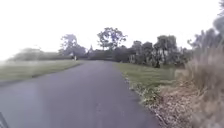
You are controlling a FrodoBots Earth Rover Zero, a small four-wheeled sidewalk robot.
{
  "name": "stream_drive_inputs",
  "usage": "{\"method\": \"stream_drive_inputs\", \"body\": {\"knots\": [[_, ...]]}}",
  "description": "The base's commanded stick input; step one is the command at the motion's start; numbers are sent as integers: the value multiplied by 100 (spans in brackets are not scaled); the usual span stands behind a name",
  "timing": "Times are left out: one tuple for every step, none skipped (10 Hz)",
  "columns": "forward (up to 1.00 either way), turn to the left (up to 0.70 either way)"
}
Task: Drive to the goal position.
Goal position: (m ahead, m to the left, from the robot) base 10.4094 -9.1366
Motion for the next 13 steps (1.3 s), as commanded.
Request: {"method": "stream_drive_inputs", "body": {"knots": [[70,-14],[70,0],[70,0],[70,0],[70,0],[70,0],[70,0],[70,0],[70,0],[70,0],[70,0],[70,0],[70,0]]}}
